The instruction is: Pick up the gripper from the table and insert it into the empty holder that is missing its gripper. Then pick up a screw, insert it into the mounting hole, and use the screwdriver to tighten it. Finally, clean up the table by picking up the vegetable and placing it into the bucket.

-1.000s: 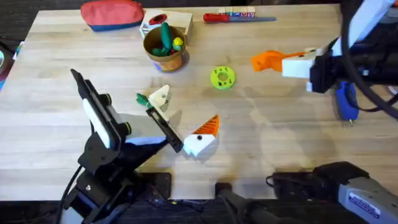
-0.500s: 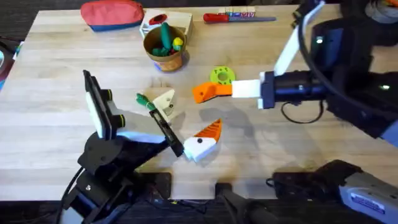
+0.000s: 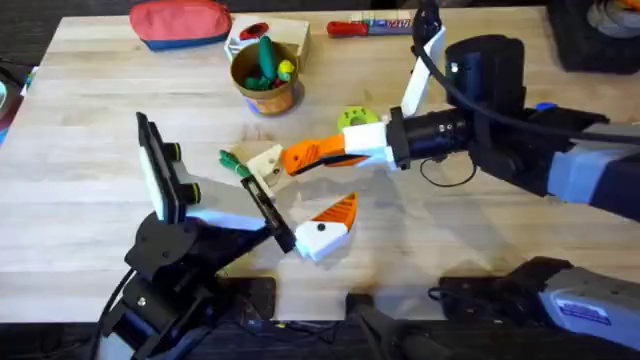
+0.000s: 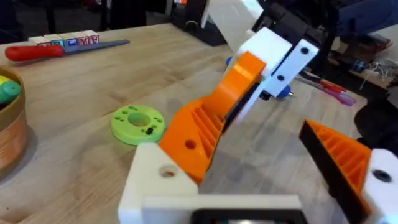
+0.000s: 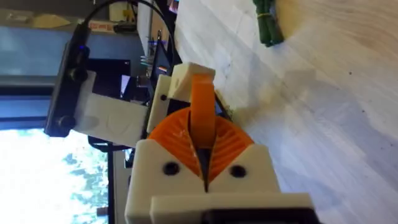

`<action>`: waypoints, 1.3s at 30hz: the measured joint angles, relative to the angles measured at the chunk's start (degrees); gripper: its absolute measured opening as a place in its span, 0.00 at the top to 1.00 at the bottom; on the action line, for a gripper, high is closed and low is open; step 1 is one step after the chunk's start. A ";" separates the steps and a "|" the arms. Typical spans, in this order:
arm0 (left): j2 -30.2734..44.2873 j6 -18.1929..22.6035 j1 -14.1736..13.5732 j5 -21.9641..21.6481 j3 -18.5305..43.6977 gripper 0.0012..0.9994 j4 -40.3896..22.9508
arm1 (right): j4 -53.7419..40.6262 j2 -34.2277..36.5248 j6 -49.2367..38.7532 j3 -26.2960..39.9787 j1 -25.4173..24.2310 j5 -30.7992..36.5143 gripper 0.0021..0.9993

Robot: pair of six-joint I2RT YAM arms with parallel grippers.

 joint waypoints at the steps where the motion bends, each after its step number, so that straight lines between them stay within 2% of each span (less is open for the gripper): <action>1: 0.00 -0.01 0.00 -0.02 0.00 0.01 0.00 | 0.15 0.09 0.64 0.00 -0.02 -0.26 1.00; 14: -0.04 0.50 0.00 0.11 0.00 0.01 0.06 | 3.39 0.42 8.29 -0.11 -0.35 -3.73 1.00; 20: -0.04 0.20 0.05 -0.37 0.00 0.01 -0.03 | 5.42 4.23 10.35 -0.11 -0.26 -5.50 1.00; 28: -0.02 -0.05 0.37 -1.49 0.00 0.01 -0.09 | 15.90 10.03 15.36 -0.11 0.54 -6.69 1.00; 39: -0.02 -0.68 0.33 -0.82 0.00 0.01 -0.11 | 17.27 11.33 18.22 -0.11 3.19 -5.40 1.00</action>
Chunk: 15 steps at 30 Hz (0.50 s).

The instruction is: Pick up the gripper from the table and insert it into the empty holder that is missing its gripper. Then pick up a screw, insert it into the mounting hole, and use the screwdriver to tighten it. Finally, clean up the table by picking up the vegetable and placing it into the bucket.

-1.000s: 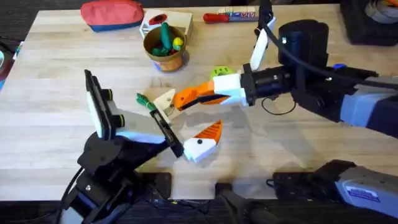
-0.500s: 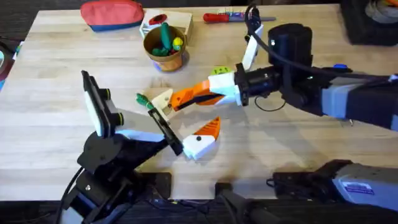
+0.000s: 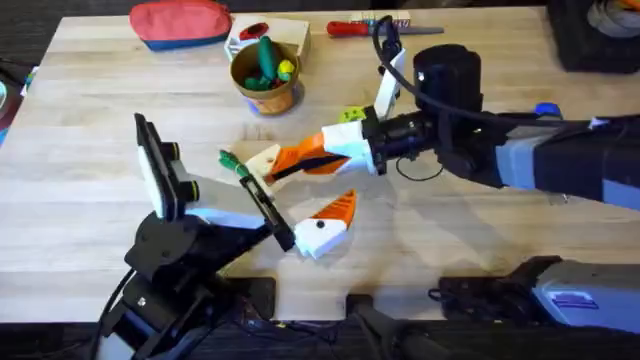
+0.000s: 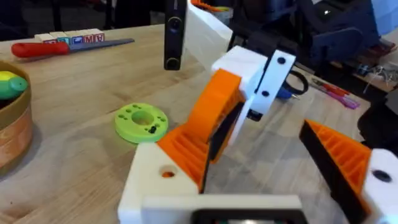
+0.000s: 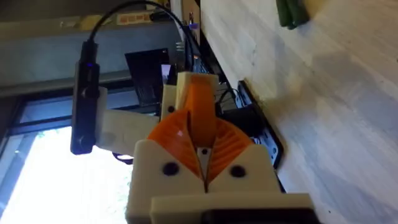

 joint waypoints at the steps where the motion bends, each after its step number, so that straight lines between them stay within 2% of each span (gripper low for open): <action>1: 0.00 -0.02 -0.02 0.08 0.00 0.01 0.00 | 0.02 0.09 0.02 0.02 0.03 0.10 1.00; 6: 0.04 -0.07 0.00 0.12 0.00 0.01 0.00 | 0.00 0.68 0.24 0.81 0.70 1.52 1.00; 15: 0.04 -0.74 0.50 -2.66 0.00 0.01 -0.10 | 0.00 5.11 0.71 5.21 2.91 5.15 1.00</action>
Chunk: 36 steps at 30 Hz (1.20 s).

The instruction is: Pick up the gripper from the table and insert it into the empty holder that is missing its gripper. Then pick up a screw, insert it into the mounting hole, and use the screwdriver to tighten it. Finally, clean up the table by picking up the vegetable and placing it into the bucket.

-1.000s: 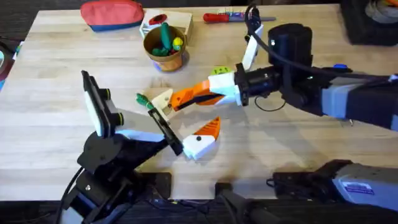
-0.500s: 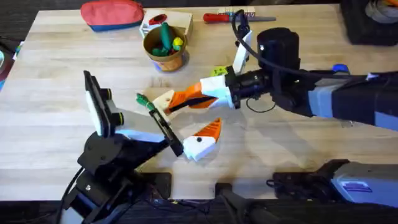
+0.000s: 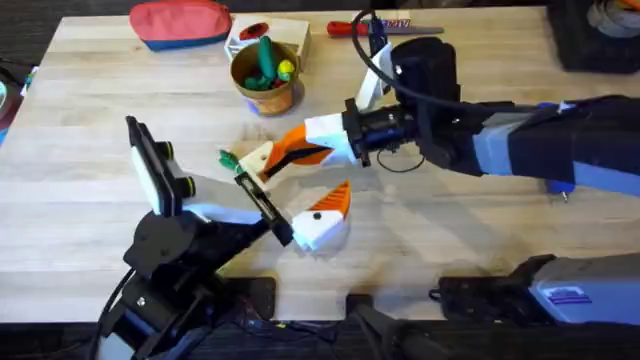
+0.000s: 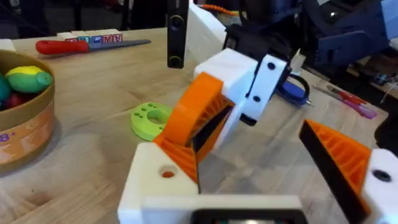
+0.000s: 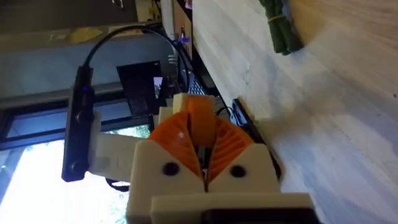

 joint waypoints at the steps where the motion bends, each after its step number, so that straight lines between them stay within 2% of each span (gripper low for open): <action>1: 0.00 -0.07 0.08 -0.31 0.00 0.01 -0.01 | 0.00 0.25 0.10 0.30 0.09 0.08 1.00; 21: 0.00 -0.35 0.16 -1.87 0.00 0.01 -0.12 | 0.04 0.66 0.14 0.93 1.11 1.63 1.00; 22: 0.00 -0.33 0.16 -1.85 0.00 0.01 -0.10 | 0.05 0.66 -0.04 0.93 1.10 1.33 0.98; 25: 0.00 -0.31 0.16 -1.63 0.00 0.01 -0.10 | 0.13 0.66 -1.00 0.93 1.08 0.76 0.80; 30: -0.02 0.12 -0.21 0.61 0.00 0.01 0.07 | 0.95 0.90 -1.86 0.95 2.29 -2.09 0.66; 33: 0.00 0.49 -0.46 2.29 0.00 0.01 0.13 | 2.07 0.90 -2.25 0.96 2.90 -3.99 0.60; 36: -0.02 0.78 -0.70 3.38 0.00 0.01 0.21 | 2.17 0.89 -2.34 0.96 2.88 -5.24 0.59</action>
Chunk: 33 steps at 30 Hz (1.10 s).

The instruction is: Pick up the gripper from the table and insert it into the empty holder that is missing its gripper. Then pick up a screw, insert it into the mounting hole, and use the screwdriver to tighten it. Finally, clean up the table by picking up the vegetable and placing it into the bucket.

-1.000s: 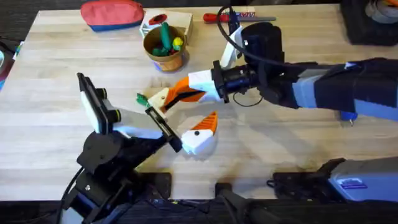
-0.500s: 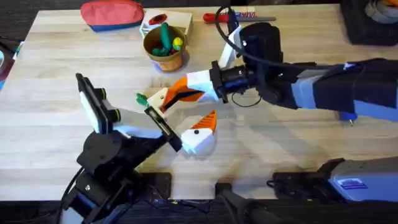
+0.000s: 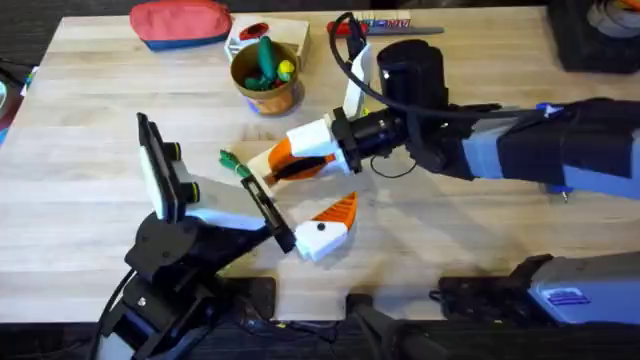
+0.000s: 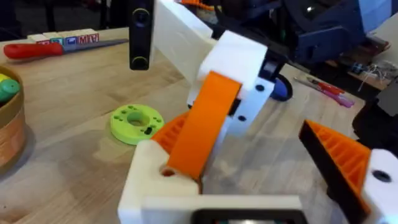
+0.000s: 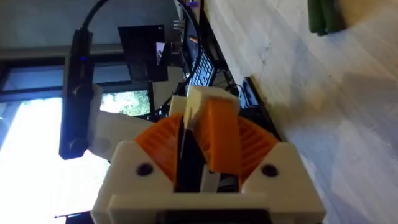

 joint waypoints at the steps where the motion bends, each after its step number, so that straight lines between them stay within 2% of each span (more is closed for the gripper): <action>1: 0.01 0.02 0.00 0.14 0.00 0.01 0.00 | 0.14 0.01 -0.07 0.00 -0.20 -0.21 0.58; 4: 0.01 0.07 0.02 0.37 0.00 0.01 0.00 | 0.70 -0.01 -0.24 -0.01 -1.07 -0.81 0.49; 8: 0.00 0.11 0.02 0.50 0.00 0.01 0.00 | 0.80 0.01 -0.88 0.00 -2.29 -1.03 0.25; 16: 0.01 0.11 0.02 0.65 0.00 0.01 0.00 | -0.03 -0.01 -2.37 -0.02 -2.81 -0.87 0.02; 20: 0.00 0.11 0.02 0.66 0.00 0.01 0.00 | -0.47 -0.01 -4.40 -0.02 -3.75 -0.85 0.01; 28: 0.00 0.13 0.02 0.64 0.00 0.01 0.00 | -1.19 -0.01 -9.79 -0.02 -8.63 -3.05 0.02; 33: 0.00 0.20 0.02 0.64 0.00 0.01 0.00 | -2.52 -0.01 -11.47 -0.02 -8.57 -4.06 0.22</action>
